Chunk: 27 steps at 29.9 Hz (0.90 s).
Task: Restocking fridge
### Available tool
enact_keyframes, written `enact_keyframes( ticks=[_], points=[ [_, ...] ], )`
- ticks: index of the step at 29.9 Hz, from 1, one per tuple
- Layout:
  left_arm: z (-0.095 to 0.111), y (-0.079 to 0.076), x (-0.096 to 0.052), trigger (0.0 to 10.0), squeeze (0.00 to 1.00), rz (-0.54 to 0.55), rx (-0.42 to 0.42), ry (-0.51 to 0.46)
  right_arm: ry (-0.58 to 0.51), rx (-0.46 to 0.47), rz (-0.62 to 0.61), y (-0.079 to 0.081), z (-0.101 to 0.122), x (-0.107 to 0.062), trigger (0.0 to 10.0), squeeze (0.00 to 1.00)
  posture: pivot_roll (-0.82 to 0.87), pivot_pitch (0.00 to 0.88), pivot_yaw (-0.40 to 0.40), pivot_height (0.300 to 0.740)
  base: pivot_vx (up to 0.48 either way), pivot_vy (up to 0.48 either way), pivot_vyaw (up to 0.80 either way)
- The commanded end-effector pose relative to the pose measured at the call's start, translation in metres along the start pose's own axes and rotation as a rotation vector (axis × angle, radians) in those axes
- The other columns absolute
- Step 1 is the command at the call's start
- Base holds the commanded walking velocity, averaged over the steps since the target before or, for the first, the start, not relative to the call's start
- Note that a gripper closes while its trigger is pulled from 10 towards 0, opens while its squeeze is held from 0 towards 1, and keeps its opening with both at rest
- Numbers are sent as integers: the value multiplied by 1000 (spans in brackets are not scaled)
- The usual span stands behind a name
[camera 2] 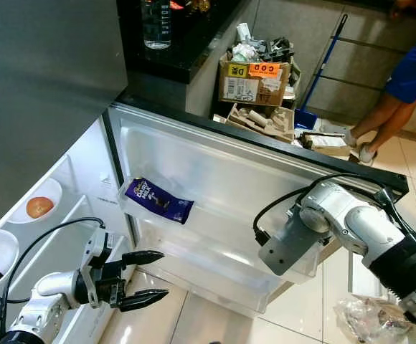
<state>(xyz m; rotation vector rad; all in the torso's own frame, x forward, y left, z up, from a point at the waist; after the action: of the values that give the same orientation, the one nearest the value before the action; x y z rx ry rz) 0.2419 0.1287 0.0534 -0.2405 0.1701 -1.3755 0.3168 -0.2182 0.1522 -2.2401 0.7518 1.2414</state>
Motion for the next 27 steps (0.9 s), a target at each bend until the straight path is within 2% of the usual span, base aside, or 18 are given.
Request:
enact_keyframes(
  ticks=[1, 8, 13, 15, 17, 18, 19, 22, 26, 27],
  points=[
    [-4, -2, 3, 10000, 0, -7, -10, 5, -19, -35, -23, -4, 7, 2, 196, 0, -152, 99, -88, 740, 0, 0, 0],
    [-5, -2, 3, 10000, 0, -6, -11, 7, -20, -90, -73, -13, 13, -3, 0, 0, -156, 98, -86, 740, 0, 0, 0],
    [-5, -2, 4, 10000, 0, -7, -10, 7, -70, -125, -113, -22, 29, -2, 0, 0, -158, 96, -86, 740, 0, 0, 0],
    [-5, -2, 6, 10000, 0, -9, -9, 5, -113, -122, -160, -29, 38, -2, 0, 0, -156, 94, -88, 740, 0, 0, 0],
    [-5, -2, 6, 10000, 0, -11, -10, 5, -154, -92, -217, -39, 44, -5, 0, 0, -156, 94, -88, 740, 0, 0, 0],
    [-6, -2, 6, 10000, 0, -11, -11, 7, -169, -46, -268, -49, 46, -9, 0, 0, -157, 92, -87, 740, 0, 0, 0],
    [-6, -2, 6, 10000, 0, -11, -11, 7, -169, -46, -268, -49, 46, -9, 0, 0, -157, 92, -87, 740, 0, 0, 0],
    [-6, -2, 6, 10000, 0, -10, -11, 8, -192, 48, -315, -58, 45, -14, 0, 0, -154, 88, -91, 740, 0, 0, 0],
    [-6, -2, 6, 10000, 0, -10, -10, 8, -200, 68, -322, -60, 45, -14, 0, 0, -154, 88, -91, 740, 0, 0, 0],
    [-7, -2, 7, 10000, 0, -10, -10, 8, -236, 143, -354, -64, 48, -16, 0, 0, -155, 87, -90, 740, 0, 0, 0]
  ],
)
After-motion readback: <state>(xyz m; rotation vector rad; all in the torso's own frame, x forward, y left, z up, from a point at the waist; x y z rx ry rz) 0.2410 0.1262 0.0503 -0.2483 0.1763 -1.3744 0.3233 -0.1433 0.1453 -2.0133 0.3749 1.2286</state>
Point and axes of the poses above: a point about 5 cm out from each wrist's last joint towards the gripper, its own x axis pointing out of the wrist towards the gripper, its own z axis along the axis of the wrist's last joint, y = z × x, the point moved 2 cm from there along x, pointing out of the wrist towards the gripper, and after that the axes turned 6 degrees about -x, right-handed, at the moved point
